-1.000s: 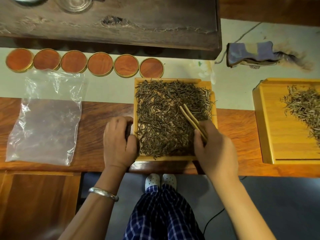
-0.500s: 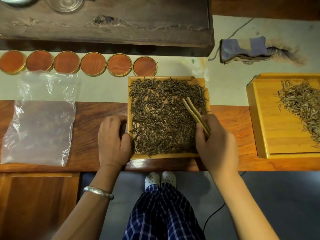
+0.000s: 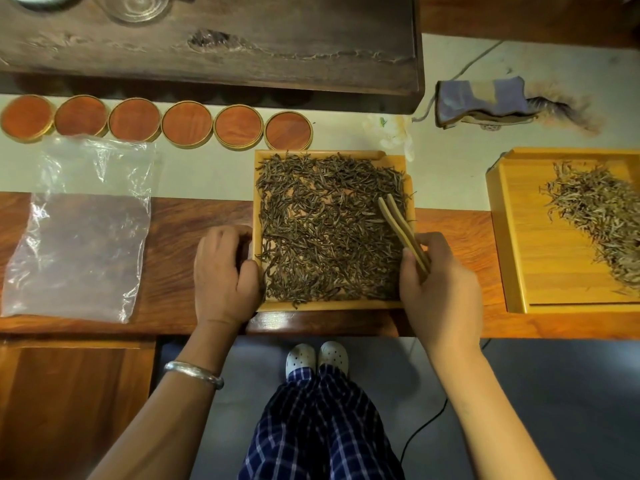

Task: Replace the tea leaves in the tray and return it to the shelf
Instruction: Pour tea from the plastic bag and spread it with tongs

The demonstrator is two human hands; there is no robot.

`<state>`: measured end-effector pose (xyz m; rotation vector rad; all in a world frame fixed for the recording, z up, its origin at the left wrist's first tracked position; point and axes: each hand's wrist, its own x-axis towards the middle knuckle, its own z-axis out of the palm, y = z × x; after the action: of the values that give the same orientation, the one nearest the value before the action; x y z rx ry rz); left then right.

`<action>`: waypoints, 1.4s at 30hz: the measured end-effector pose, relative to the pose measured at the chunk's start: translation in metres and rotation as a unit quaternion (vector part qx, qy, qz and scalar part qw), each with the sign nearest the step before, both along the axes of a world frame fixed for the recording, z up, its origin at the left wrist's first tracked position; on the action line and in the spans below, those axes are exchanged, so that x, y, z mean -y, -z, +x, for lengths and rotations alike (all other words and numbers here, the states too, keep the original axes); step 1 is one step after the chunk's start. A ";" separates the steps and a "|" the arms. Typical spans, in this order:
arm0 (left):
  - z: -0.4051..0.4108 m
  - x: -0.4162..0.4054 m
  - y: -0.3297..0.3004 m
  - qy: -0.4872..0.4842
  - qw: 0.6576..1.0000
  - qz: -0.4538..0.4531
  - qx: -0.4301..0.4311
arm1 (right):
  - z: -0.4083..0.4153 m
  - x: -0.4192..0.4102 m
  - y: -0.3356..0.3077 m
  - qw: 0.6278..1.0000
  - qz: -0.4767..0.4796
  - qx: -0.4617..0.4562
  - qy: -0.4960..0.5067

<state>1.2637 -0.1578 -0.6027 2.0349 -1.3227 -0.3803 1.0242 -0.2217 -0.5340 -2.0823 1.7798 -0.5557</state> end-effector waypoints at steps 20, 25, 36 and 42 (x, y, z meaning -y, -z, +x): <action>0.000 0.000 -0.001 0.001 1.000 0.003 0.002 | 0.003 0.006 -0.004 1.000 0.000 -0.017 -0.014; 0.001 0.000 -0.001 0.002 1.000 0.006 0.004 | 0.031 0.030 -0.004 0.999 -0.004 -0.030 -0.044; 0.002 0.000 0.000 0.007 1.000 0.006 0.009 | 0.026 0.039 0.006 0.999 0.011 -0.025 -0.030; 0.002 0.000 0.001 0.008 1.000 0.006 0.009 | 0.021 0.033 -0.005 1.000 -0.002 0.001 -0.025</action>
<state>1.2659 -0.1575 -0.6037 2.0429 -1.3515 -0.3791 1.0456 -0.2548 -0.5289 -2.1218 1.7210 -0.5489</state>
